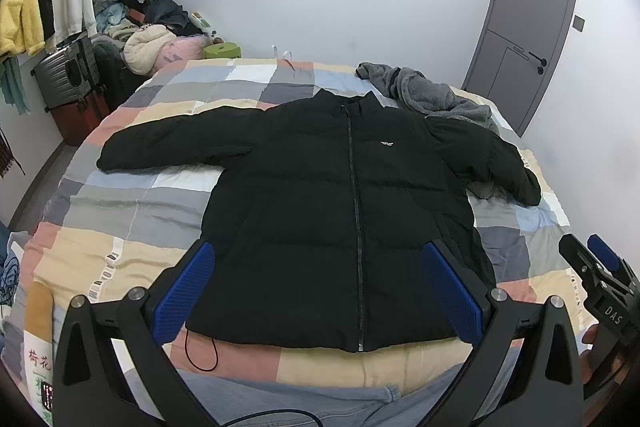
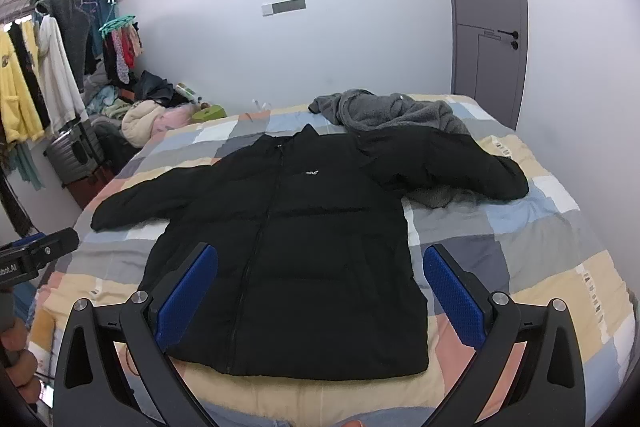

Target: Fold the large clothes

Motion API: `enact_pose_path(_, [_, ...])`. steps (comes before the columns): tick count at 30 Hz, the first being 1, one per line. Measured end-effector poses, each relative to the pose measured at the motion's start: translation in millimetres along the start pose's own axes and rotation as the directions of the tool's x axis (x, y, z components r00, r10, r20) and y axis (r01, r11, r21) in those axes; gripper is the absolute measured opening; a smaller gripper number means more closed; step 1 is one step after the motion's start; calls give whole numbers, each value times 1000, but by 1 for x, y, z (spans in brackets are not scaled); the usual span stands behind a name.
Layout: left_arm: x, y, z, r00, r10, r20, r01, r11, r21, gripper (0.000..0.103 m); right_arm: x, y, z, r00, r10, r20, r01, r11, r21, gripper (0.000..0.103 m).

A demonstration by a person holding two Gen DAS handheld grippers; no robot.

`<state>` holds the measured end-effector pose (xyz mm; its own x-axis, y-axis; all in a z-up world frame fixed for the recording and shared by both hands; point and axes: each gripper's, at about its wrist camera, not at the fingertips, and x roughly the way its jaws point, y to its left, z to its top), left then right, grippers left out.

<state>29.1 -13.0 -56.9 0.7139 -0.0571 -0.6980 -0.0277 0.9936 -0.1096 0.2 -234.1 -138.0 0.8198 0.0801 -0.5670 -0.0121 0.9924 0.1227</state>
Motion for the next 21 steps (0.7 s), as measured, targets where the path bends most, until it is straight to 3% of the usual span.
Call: enact_pose_path(21, [2, -8, 3, 1000, 0, 6, 0, 1000, 16, 103, 3, -1, 0, 1000, 1, -2, -1, 1000, -5, 103])
